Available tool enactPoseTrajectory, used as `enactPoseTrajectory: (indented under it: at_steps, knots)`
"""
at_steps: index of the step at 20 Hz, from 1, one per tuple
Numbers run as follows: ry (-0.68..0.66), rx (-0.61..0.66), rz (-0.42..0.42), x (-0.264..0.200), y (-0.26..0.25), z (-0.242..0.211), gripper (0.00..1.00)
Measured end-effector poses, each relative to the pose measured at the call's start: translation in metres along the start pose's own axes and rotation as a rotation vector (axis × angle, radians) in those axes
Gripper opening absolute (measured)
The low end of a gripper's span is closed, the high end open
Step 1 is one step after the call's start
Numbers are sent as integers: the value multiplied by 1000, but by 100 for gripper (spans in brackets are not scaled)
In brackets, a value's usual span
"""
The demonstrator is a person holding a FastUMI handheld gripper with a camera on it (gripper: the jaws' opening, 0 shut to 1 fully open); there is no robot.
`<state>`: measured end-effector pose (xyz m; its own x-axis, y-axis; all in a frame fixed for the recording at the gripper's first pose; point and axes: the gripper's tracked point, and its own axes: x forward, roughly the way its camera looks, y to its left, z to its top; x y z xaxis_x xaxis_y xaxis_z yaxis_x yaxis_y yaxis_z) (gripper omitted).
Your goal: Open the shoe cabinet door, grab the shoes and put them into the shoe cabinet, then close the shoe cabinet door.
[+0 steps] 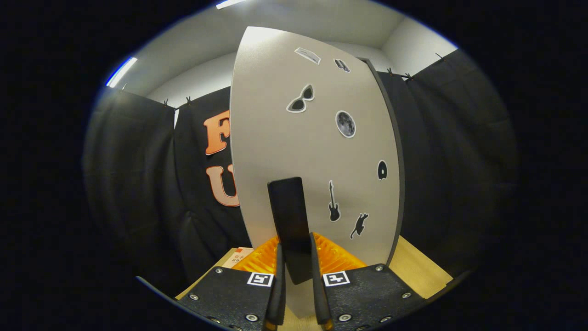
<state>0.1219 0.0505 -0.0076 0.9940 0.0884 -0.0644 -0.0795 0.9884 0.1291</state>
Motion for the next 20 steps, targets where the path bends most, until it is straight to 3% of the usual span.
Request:
enactPoseTrajectory:
  at_steps: [12,20]
  knots:
    - [-21,-23,-143,-78,-92,9,24]
    - [-29,-26,-142,-111,-148,16,24]
